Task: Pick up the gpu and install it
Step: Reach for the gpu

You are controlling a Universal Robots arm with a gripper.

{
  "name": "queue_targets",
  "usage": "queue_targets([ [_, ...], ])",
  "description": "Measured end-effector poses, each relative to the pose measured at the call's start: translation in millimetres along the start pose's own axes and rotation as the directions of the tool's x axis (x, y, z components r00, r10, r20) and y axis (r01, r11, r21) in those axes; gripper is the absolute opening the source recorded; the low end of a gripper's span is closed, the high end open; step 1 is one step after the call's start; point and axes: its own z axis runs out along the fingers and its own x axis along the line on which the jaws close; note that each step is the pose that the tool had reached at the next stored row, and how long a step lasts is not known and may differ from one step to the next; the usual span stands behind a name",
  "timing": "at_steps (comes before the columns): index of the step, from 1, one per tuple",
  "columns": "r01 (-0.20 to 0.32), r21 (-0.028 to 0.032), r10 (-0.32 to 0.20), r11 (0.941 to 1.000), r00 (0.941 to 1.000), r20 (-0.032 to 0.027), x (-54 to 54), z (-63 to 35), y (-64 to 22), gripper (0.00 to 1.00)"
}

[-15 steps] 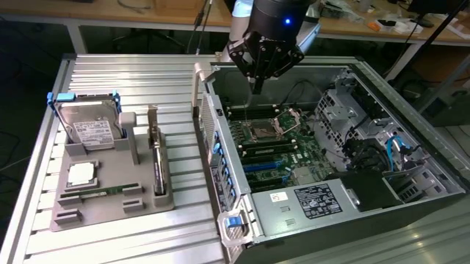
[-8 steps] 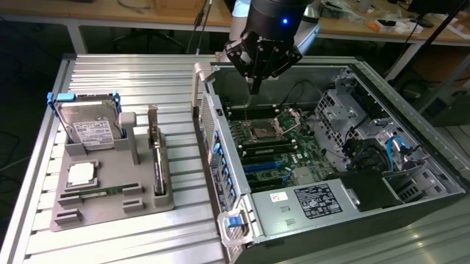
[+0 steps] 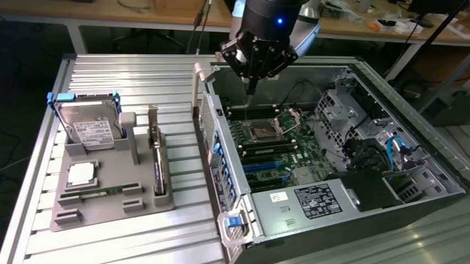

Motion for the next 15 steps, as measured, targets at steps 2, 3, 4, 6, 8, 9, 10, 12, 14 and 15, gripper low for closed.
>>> queue_targets([
  [2,0.0,-0.0001,0.0,1.0,1.0,0.0,2.2,0.0,-0.2,0.11],
  [3,0.0,-0.0001,0.0,1.0,1.0,0.0,2.9,0.0,-0.2,0.11],
  [4,0.0,0.0,0.0,1.0,1.0,-0.0001,3.6,0.0,-0.2,0.11],
  [6,0.0,0.0,0.0,1.0,1.0,-0.0002,5.9,0.0,-0.4,0.11],
  [8,0.0,0.0,0.0,1.0,1.0,-0.0003,8.4,0.0,-0.6,0.11],
  [9,0.0,-0.0001,0.0,1.0,1.0,-0.0002,9.2,0.0,-0.7,0.11],
  [10,0.0,0.0,0.0,1.0,1.0,-0.0002,10.0,0.0,-0.7,0.11],
  [12,0.0,-0.0001,0.0,1.0,1.0,-0.0002,11.5,0.0,-0.8,0.11],
  [14,0.001,-0.0001,-0.001,1.0,1.0,-0.0003,14.8,0.0,-1.1,0.11],
  [15,0.001,0.0,-0.001,1.0,1.0,-0.0004,16.0,0.0,-1.2,0.11],
])
